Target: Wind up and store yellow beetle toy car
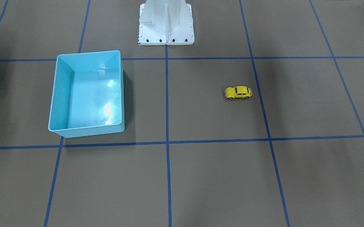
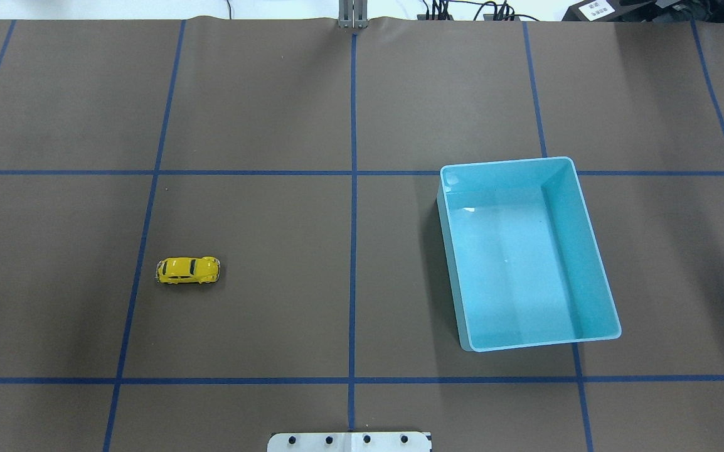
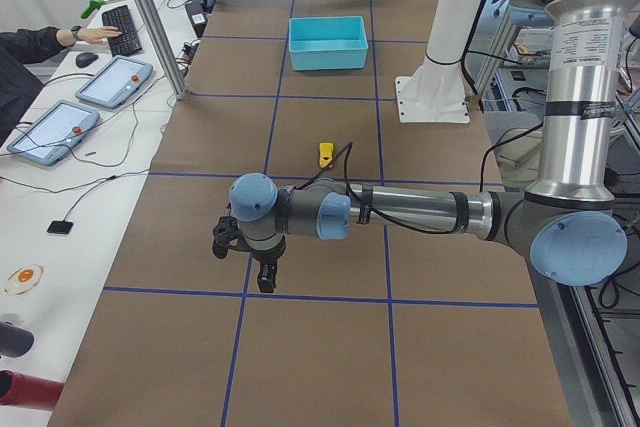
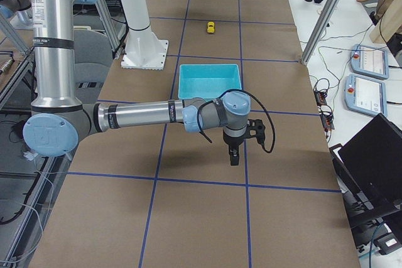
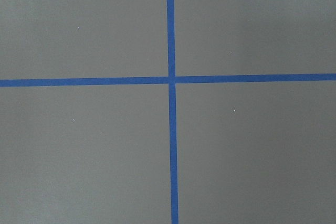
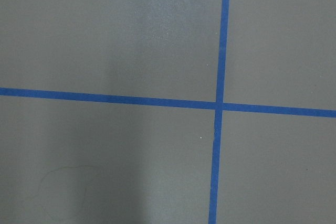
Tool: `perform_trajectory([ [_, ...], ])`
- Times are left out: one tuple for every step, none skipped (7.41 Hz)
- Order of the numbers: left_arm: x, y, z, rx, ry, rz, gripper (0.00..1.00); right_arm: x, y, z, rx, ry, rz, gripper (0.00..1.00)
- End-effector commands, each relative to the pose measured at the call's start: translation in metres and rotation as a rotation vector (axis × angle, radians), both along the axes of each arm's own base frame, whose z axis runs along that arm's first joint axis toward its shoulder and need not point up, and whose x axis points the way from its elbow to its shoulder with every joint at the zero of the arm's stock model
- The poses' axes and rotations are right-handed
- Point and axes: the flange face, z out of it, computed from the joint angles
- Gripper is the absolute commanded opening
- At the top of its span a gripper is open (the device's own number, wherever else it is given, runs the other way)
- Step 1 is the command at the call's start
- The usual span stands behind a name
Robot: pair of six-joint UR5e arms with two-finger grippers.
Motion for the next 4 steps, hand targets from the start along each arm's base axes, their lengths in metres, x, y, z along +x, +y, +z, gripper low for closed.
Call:
perform_trajectory([
  [0.000, 0.008, 0.005, -0.007, 0.001, 0.000, 1.00, -0.010, 0.002, -0.002, 0.002, -0.009, -0.025, 1.00],
  [0.000, 0.007, 0.004, -0.006, 0.001, 0.000, 1.00, -0.015, 0.002, -0.016, 0.030, -0.014, -0.037, 1.00],
  [0.000, 0.008, 0.003, -0.004, 0.000, 0.000, 1.00, -0.021, 0.001, -0.017, 0.034, -0.008, -0.048, 1.00],
  [0.000, 0.008, 0.003, -0.004, 0.000, 0.000, 1.00, -0.029, -0.004, -0.024, 0.044, -0.010, -0.057, 1.00],
])
